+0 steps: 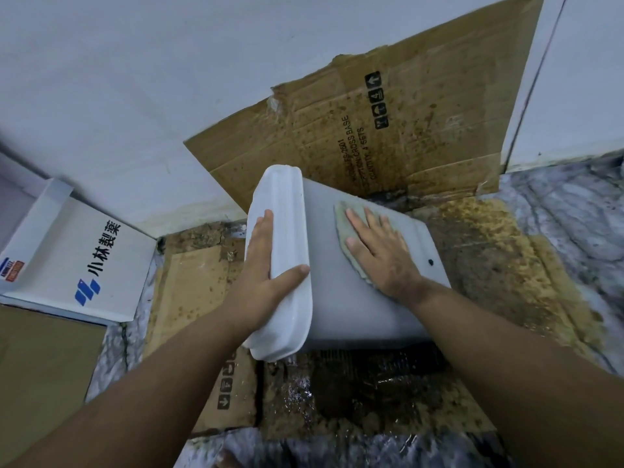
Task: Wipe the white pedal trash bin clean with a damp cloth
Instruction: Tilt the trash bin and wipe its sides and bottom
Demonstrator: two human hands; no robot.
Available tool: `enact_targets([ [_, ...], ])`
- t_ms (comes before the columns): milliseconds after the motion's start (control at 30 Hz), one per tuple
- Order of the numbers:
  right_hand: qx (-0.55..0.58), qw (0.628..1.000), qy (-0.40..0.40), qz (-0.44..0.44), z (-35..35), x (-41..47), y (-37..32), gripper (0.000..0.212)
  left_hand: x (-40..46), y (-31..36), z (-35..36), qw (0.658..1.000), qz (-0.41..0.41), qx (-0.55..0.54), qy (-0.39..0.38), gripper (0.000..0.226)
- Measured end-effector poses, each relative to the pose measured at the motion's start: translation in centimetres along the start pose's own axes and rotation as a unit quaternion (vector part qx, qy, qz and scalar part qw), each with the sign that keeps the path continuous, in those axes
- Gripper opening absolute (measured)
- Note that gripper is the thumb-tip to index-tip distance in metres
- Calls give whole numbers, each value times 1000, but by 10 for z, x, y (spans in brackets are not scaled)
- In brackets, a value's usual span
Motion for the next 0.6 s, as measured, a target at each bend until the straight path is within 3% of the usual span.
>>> enact_targets([
  [167,22,987,-6,158,-14,-32,101,61,7,14,-2,999,-21,-20,28,109],
  [267,-11,979,-27,200,-10,-43,101,69,17,19,-2,998,-46,0,52,107],
  [333,14,987,6,163,-10,-34,62,64,21,18,-4,996,-58,28,62,110],
  [467,28,999,-7,-38,-6,4,-59,61,23,16,-5,997,-53,31,53,110],
  [600,76,996,9,-54,-13,39,-90,65,21,22,-3,998,-37,38,33,105],
])
Point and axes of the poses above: each hand's wrist, its own x-axis towards the middle knuckle, its own z-axis out of the palm, y = z × x, the point moved 7 cm from there along x, towards the middle knuckle, and after that the axes turned 4 degrees about -x, right-handed, at the moved point
